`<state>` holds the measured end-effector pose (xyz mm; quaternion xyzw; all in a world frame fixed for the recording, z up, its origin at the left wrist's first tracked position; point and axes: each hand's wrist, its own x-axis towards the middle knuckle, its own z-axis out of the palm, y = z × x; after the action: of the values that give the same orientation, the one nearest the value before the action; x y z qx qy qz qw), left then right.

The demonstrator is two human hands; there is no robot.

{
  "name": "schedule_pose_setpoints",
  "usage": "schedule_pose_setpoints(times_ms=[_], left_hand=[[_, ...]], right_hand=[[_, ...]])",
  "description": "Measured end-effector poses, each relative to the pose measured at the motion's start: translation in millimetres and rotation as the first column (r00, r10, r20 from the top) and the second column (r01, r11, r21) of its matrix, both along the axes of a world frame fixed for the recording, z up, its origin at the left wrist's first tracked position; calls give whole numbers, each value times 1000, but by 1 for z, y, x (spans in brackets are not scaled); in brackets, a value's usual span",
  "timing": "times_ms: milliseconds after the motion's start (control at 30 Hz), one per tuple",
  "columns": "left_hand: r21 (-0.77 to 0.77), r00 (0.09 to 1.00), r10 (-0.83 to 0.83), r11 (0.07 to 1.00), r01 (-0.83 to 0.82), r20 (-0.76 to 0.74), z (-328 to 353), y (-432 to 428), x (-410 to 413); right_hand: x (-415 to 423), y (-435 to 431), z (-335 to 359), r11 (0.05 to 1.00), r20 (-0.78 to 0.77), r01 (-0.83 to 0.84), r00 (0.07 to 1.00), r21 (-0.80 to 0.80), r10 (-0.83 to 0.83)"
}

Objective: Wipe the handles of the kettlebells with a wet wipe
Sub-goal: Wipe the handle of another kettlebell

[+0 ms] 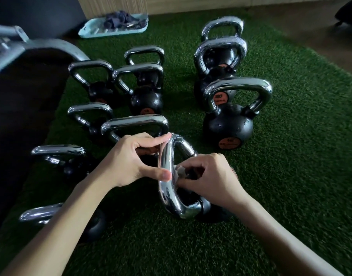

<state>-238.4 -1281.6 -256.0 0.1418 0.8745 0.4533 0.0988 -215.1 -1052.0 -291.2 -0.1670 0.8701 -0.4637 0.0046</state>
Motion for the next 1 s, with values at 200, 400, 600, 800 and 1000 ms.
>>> schedule_pose_setpoints(times_ms=[200, 400, 600, 800, 1000], left_hand=[[-9, 1000, -6, 1000, 7, 7, 3, 2, -2], [-22, 1000, -1, 1000, 1, 8, 5, 1, 1], [-42, 1000, 3, 999, -3, -2, 5, 4, -1], [-60, 1000, 17, 998, -17, -2, 7, 7, 0], [-114, 997, 73, 991, -71, 14, 20, 40, -6]], right_hand=[[-29, -20, -5, 966, -76, 231, 968, -118, -241], [-14, -26, -9, 965, -101, 255, 960, -53, -259], [-33, -31, -11, 897, -210, 426, 894, 116, -397], [-33, -21, -12, 872, -180, 407, 912, 271, -370], [-34, 30, -4, 858, -98, 498, 867, 128, -489]])
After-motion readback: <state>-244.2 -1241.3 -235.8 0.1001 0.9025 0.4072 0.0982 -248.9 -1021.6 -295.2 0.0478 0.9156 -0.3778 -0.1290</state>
